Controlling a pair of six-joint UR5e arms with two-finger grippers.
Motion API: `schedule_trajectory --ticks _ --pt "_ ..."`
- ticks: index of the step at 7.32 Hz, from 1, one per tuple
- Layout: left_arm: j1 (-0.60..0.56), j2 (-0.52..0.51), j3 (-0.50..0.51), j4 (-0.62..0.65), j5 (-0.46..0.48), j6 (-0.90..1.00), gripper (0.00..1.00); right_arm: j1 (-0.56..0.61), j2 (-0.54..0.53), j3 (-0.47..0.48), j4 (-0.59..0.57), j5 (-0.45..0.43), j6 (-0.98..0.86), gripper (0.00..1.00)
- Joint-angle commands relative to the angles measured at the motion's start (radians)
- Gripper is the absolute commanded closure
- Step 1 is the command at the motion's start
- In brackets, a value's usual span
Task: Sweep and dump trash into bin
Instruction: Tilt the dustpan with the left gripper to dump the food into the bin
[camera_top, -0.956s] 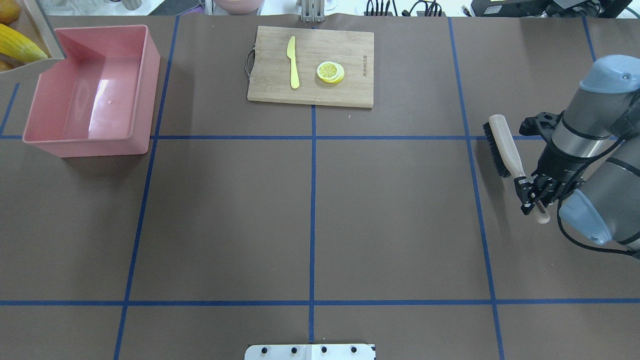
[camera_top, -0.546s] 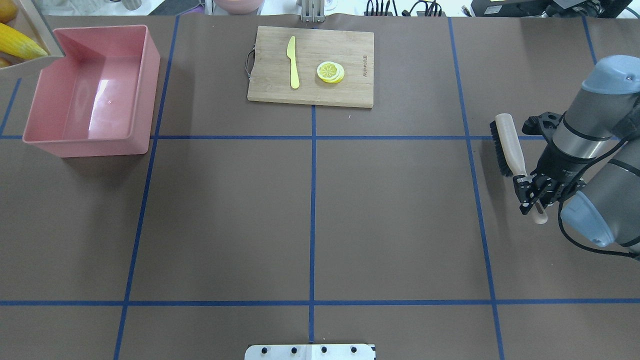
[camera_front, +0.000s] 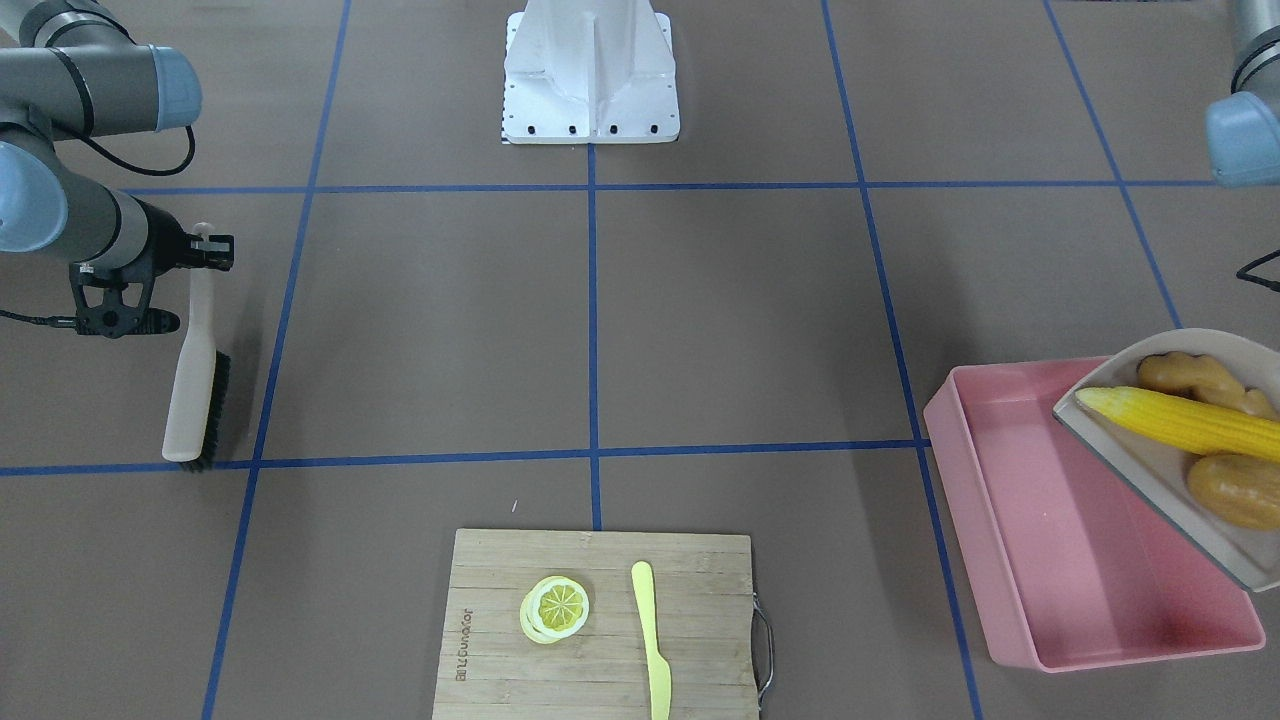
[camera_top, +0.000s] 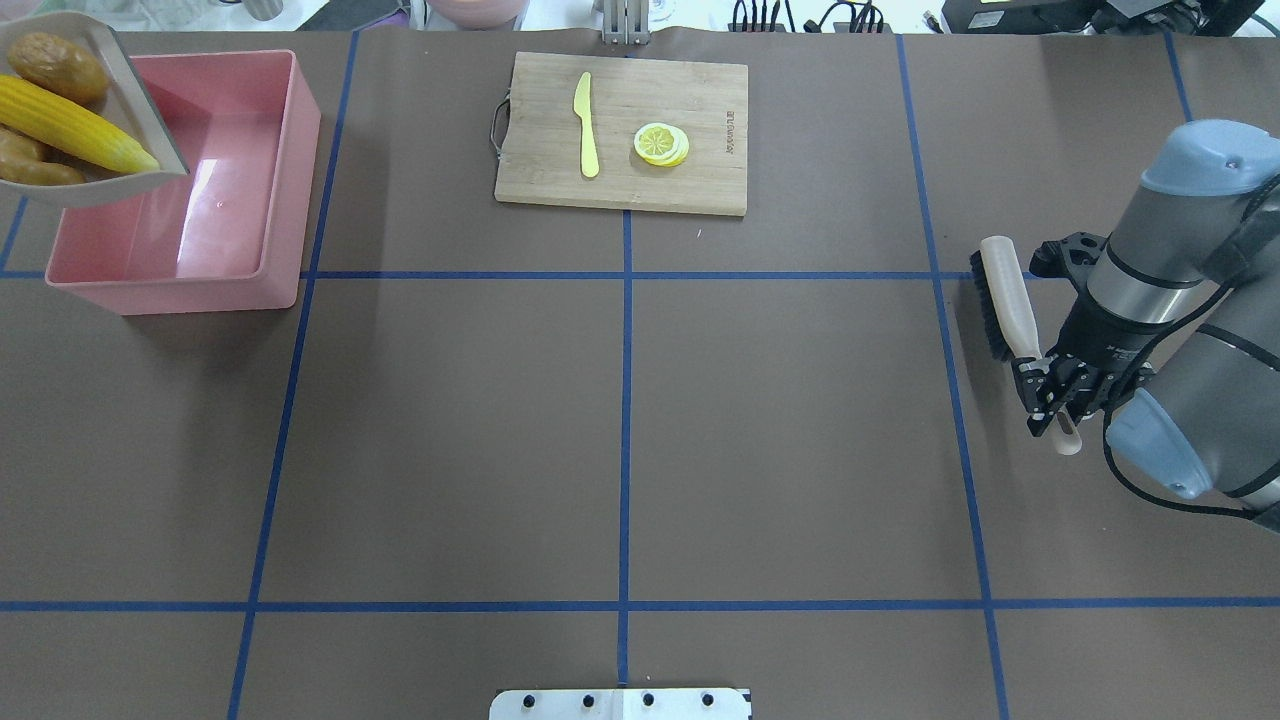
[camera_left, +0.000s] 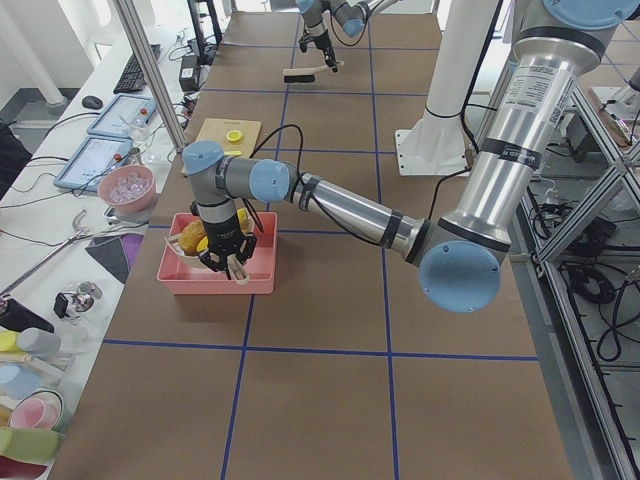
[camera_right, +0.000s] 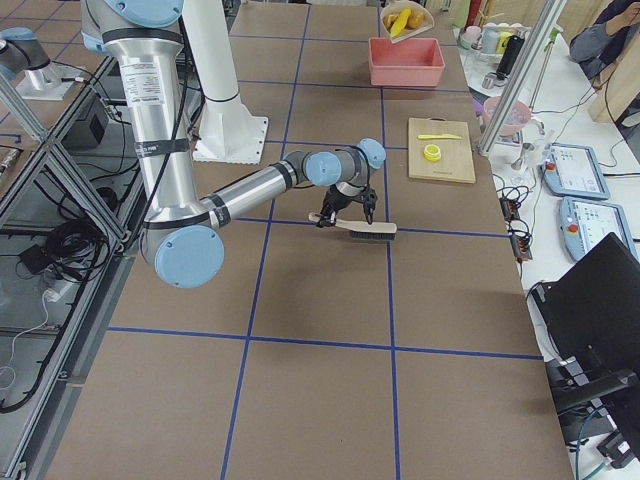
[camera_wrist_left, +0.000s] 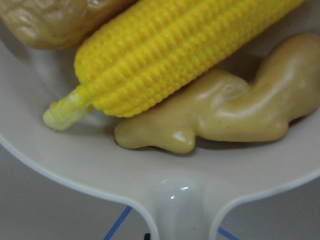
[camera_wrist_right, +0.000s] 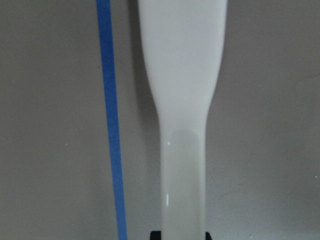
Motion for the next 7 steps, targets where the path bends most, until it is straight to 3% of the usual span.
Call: schedule_trajectory --ticks 1,5,7 --pt "0.047 -0.021 -0.003 0.098 0.074 0.035 1.0 -0.011 0.001 -0.005 0.001 0.002 0.003 1.0" --pt "0.052 -0.061 0.016 0.204 0.232 0.188 1.0 -0.025 0.006 -0.012 0.001 0.002 0.003 1.0" --pt "0.05 -0.126 0.053 0.276 0.249 0.193 1.0 -0.025 0.029 -0.015 0.001 -0.001 0.003 1.0"
